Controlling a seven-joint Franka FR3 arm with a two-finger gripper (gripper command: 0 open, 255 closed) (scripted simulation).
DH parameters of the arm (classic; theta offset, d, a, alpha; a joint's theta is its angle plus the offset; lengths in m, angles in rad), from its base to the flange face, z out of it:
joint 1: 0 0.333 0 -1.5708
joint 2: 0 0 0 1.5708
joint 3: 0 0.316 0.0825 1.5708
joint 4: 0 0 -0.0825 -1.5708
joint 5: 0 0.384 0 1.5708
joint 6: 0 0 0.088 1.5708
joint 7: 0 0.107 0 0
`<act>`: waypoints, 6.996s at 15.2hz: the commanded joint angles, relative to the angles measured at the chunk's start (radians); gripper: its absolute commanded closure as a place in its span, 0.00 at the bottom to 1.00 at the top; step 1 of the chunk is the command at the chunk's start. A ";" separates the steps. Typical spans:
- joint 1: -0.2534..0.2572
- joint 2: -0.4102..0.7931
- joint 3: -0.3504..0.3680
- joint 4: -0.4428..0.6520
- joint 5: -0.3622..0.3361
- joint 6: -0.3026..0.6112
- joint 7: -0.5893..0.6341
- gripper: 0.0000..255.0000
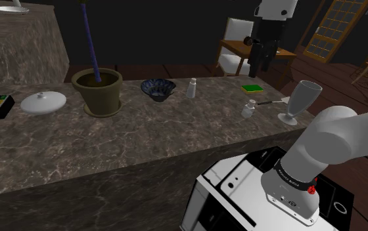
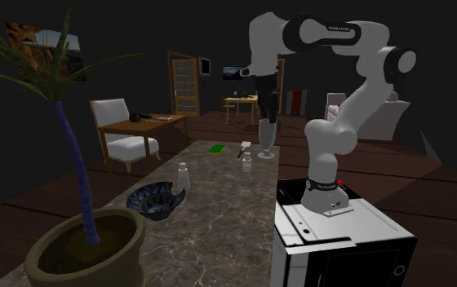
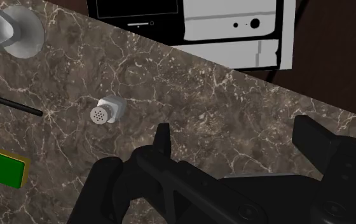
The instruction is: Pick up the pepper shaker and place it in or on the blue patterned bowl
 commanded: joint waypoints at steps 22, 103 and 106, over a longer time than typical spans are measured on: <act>-0.053 0.760 -0.026 0.345 -0.092 0.451 -0.037 0.00; 0.160 1.413 0.046 1.507 -0.143 -0.062 0.195 1.00; 0.154 1.386 0.047 1.421 -0.141 -0.003 0.199 1.00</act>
